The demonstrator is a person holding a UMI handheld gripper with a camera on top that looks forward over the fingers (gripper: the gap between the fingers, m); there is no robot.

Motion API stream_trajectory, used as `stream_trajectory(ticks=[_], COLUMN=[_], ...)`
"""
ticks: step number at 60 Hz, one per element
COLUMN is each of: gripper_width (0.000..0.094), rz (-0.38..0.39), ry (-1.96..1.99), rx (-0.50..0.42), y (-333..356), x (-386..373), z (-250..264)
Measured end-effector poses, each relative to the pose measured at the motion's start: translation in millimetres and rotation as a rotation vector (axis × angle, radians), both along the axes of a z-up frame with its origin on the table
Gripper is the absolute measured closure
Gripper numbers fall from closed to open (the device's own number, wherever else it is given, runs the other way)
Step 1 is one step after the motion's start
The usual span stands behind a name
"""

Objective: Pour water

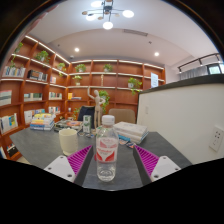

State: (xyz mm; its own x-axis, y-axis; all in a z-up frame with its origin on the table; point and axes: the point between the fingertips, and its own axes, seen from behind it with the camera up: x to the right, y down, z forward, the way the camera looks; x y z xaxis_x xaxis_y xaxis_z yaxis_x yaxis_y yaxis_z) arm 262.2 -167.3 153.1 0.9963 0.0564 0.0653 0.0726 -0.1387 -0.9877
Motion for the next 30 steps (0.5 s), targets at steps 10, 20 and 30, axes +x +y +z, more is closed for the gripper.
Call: stream_trajectory(ticks=[10,20,30], gripper_width=[0.0092,0.0098,0.0413], rz=[-0.024,0.000,-0.024], ry=[0.033,0.051,0.028], rx=[0.001,-0.014,0.009], y=[32,65,88], x=[-20,-32,-26], z=[-24,-43,-48])
